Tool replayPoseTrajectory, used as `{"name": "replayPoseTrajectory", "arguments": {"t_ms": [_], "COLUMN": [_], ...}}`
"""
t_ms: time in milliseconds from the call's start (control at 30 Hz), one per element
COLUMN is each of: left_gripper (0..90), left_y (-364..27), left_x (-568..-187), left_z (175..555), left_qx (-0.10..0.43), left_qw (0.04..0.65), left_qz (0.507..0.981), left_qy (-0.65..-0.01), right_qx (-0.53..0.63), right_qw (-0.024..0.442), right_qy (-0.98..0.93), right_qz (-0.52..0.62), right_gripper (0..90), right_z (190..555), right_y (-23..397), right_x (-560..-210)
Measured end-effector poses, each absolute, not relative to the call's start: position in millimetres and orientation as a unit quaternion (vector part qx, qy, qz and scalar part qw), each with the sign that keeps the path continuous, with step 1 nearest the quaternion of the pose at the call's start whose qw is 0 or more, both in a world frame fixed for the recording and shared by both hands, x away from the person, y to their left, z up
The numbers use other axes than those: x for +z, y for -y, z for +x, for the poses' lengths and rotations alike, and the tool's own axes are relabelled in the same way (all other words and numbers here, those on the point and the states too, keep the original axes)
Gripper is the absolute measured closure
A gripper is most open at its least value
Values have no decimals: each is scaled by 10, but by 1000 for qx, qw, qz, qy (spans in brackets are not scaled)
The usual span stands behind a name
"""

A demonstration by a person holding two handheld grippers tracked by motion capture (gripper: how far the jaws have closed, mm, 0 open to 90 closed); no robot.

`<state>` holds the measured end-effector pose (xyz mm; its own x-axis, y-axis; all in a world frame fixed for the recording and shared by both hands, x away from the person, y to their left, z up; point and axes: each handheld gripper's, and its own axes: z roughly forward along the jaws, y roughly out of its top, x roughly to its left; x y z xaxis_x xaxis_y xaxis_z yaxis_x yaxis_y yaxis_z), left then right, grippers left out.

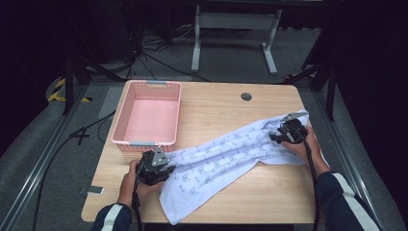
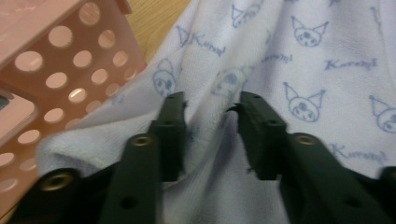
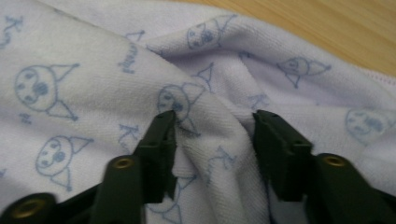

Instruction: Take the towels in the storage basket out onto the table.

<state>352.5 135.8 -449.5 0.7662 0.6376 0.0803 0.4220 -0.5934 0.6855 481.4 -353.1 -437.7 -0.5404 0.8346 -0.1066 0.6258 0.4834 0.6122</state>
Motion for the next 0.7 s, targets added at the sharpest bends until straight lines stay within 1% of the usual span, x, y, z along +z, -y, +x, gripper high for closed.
{"name": "replayPoseTrajectory", "arguments": {"t_ms": [33, 67, 100, 133, 200, 300, 333, 400, 567, 600, 633, 667, 700], "left_gripper": [463, 411, 385, 365, 362, 345, 342, 338, 339, 341, 353, 398, 478], "left_y": [-1344, -1325, -1307, -1295, -1283, -1295, -1305, -1308, -1323, -1329, -1329, -1333, -1341], "left_x": [-4506, -4519, -4536, -4554, -4594, -4641, -4643, -4651, -4656, -4651, -4652, -4649, -4644], "left_z": [3526, 3526, 3527, 3528, 3527, 3533, 3532, 3523, 3532, 3537, 3534, 3531, 3537], "left_qx": [151, 154, 154, 150, 149, 125, 124, 122, 113, 109, 110, 111, 111], "left_qw": [341, 335, 328, 324, 315, 317, 320, 322, 325, 323, 325, 327, 330], "left_qz": [877, 878, 881, 883, 885, 884, 884, 882, 882, 884, 881, 879, 880], "left_qy": [-302, -304, -305, -304, -308, -319, -317, -321, -323, -321, -326, -329, -324], "right_qx": [261, 260, 261, 261, 267, 277, 279, 275, 224, 219, 225, 228, 237], "right_qw": [200, 198, 198, 203, 206, 223, 231, 231, 207, 200, 187, 173, 159], "right_qy": [-834, -831, -830, -830, -830, -823, -818, -816, -825, -827, -822, -819, -820], "right_qz": [443, 449, 451, 448, 445, 444, 446, 453, 475, 477, 488, 498, 497], "right_gripper": [353, 311, 293, 275, 239, 203, 178, 172, 157, 132, 91, 92, 118], "right_z": [4823, 4834, 4839, 4833, 4814, 4741, 4721, 4715, 4856, 4880, 4911, 4945, 4964], "right_y": [3542, 3548, 3553, 3555, 3574, 3637, 3663, 3710, 3731, 3738, 3767, 3802, 3833], "right_x": [-4372, -4366, -4356, -4345, -4311, -4206, -4180, -4180, -4388, -4416, -4442, -4456, -4461]}}
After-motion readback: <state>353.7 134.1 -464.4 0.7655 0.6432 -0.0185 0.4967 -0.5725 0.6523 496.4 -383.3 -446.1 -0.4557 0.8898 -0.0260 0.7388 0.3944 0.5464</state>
